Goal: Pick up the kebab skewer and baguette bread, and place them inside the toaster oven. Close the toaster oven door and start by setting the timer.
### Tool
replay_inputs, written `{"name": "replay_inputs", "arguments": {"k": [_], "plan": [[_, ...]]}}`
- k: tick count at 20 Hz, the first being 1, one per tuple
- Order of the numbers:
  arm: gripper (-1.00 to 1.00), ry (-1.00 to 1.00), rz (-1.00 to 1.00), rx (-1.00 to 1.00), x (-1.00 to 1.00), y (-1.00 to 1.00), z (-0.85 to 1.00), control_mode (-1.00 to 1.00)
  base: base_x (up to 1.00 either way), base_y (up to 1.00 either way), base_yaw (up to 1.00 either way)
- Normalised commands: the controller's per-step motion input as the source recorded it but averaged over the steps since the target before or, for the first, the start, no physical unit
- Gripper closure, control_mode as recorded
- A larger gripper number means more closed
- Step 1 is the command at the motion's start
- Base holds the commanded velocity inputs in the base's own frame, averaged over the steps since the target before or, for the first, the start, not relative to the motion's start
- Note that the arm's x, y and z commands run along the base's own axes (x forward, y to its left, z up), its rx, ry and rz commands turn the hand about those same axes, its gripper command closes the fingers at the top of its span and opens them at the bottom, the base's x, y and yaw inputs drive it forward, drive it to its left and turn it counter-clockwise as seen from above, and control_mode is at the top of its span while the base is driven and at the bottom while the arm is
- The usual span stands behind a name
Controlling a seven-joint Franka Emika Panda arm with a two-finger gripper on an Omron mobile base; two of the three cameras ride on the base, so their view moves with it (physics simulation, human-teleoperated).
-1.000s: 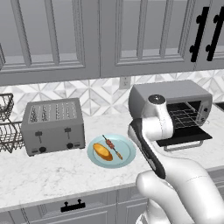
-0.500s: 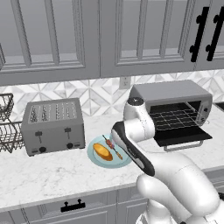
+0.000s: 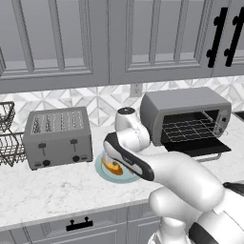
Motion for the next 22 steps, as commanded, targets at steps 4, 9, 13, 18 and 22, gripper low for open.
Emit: {"name": "replay_inputs", "arguments": {"k": [4, 9, 13, 18, 22], "plan": [[-1.0, 0.04, 0.1, 0.0, 0.13, 0.38, -0.24, -1.0, 0.0, 0.0, 0.0], [-1.0, 0.06, 0.07, 0.0, 0.2, 0.08, -0.2, -1.0, 0.0, 0.0, 0.0], [-1.0, 0.05, 0.02, 0.0, 0.23, 0.03, -0.27, -1.0, 0.0, 0.0, 0.0], [-1.0, 0.04, 0.0, 0.0, 0.38, 0.17, -0.13, -1.0, 0.0, 0.0, 0.0], [-1.0, 0.01, 0.0, 0.0, 0.28, 0.17, -0.13, -1.0, 0.0, 0.0, 0.0]]}}
